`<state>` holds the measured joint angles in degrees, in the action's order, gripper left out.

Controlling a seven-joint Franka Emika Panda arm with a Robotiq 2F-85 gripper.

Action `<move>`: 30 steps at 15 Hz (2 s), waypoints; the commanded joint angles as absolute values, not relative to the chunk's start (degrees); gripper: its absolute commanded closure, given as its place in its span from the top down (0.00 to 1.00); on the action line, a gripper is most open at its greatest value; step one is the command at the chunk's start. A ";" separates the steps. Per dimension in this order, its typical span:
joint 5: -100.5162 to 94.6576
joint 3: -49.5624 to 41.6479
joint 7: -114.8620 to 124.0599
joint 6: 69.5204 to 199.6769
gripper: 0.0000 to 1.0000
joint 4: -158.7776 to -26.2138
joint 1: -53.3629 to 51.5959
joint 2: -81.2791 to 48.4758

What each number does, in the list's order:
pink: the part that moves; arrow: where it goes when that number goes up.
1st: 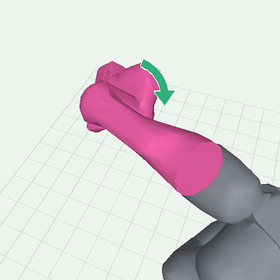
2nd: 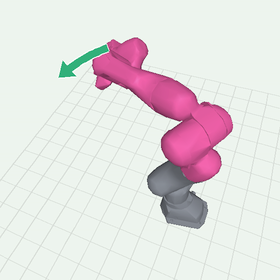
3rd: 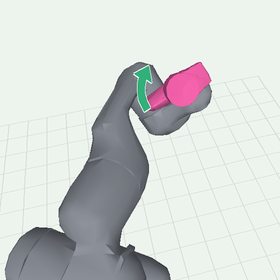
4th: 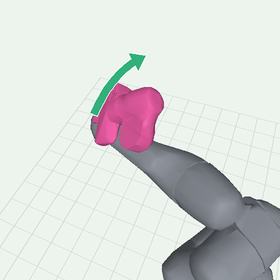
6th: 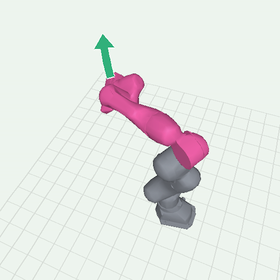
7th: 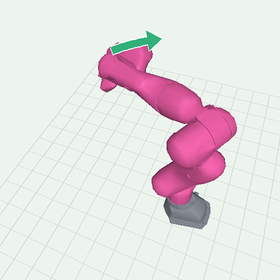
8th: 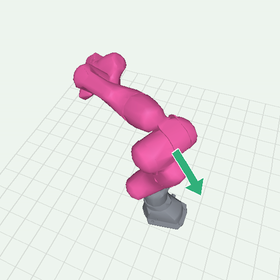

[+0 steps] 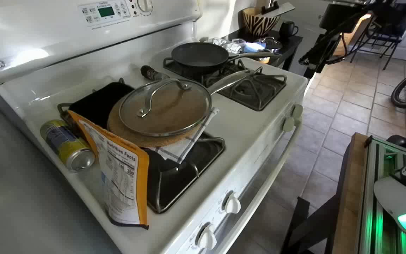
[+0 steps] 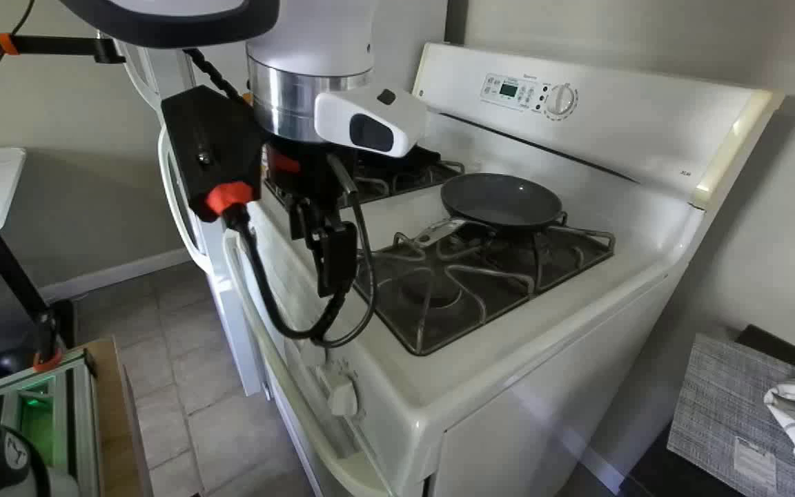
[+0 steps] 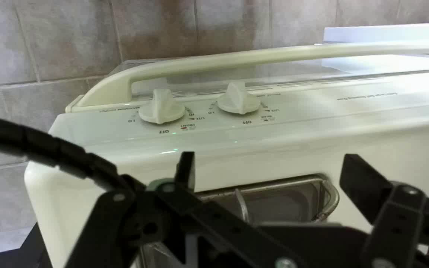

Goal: Move the pan to the left side of the stove

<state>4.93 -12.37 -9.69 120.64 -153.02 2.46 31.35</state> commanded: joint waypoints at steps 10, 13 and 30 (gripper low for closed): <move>6.15 -11.41 -10.74 123.34 1.00 -153.35 3.20 31.90; 2.89 -10.38 -12.63 129.60 1.00 -152.29 3.97 34.20; 1.24 -13.20 -29.47 147.21 1.00 -135.29 -1.41 17.50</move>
<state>0.91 -14.06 -29.32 147.28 -135.31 -2.25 17.53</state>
